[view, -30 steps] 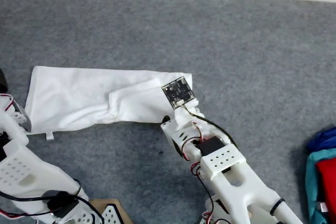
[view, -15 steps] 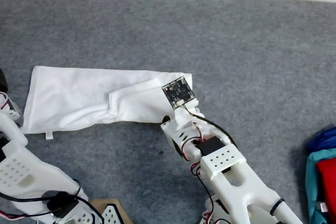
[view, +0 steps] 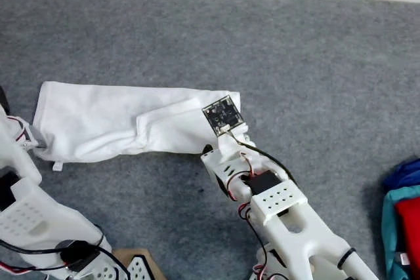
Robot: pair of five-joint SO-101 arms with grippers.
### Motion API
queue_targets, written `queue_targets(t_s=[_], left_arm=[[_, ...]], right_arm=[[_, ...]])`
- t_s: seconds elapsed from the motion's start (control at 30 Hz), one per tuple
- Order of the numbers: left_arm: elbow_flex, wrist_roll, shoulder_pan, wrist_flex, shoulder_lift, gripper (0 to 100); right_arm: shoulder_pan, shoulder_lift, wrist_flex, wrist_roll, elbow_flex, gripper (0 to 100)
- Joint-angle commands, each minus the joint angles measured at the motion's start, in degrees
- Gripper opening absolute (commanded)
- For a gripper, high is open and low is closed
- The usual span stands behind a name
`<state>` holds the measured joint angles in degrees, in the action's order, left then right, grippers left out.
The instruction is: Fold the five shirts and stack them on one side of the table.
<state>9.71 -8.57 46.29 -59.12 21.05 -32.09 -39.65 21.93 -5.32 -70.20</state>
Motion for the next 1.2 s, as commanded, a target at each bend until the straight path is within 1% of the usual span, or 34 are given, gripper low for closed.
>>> queue_targets(t_s=[0.0,0.23,0.4,0.53,0.7,0.97,1.1,1.17], left_arm=[[0.48,-0.44,-3.3,0.26,-1.27,26],[-0.13,-0.35,-3.38,-1.41,-1.19,26],[0.48,-0.26,-5.05,-1.32,-0.84,26],[0.04,-0.18,-5.14,-2.29,-1.54,26],[-4.35,-0.09,-4.62,-10.81,-4.79,26],[-9.8,0.0,-4.44,-24.79,-14.29,26],[-11.74,0.0,-1.89,-27.6,-17.1,26],[-11.47,0.0,-0.84,-27.25,-17.45,26]], right_arm=[[0.57,-1.63,-1.19,0.44,0.22,11.3],[0.57,-1.63,-1.19,0.44,0.31,11.3],[0.57,-1.63,-1.19,0.44,0.31,11.3],[0.57,-1.63,-1.19,0.44,0.22,11.3],[0.57,-1.63,-1.19,0.44,0.22,11.3],[0.57,-1.54,-1.19,0.35,0.22,11.3],[0.57,-1.54,-1.19,0.35,0.22,11.3],[0.57,-1.54,-1.19,0.35,0.22,11.3]])
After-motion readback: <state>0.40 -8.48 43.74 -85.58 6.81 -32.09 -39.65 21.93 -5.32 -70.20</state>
